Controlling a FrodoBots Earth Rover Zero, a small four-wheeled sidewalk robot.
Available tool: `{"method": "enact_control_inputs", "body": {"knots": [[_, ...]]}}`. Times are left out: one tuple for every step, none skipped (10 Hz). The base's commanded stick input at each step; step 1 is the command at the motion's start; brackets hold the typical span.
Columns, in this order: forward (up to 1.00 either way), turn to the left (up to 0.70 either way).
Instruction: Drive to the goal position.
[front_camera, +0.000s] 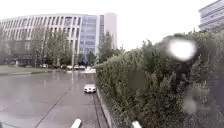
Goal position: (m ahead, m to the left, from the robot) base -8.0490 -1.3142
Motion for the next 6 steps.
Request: {"method": "enact_control_inputs", "body": {"knots": [[0.05, 0.00], [0.04, 0.00], [0.05, 0.00], [0.05, 0.00], [0.05, 0.00], [0.05, 0.00]]}}
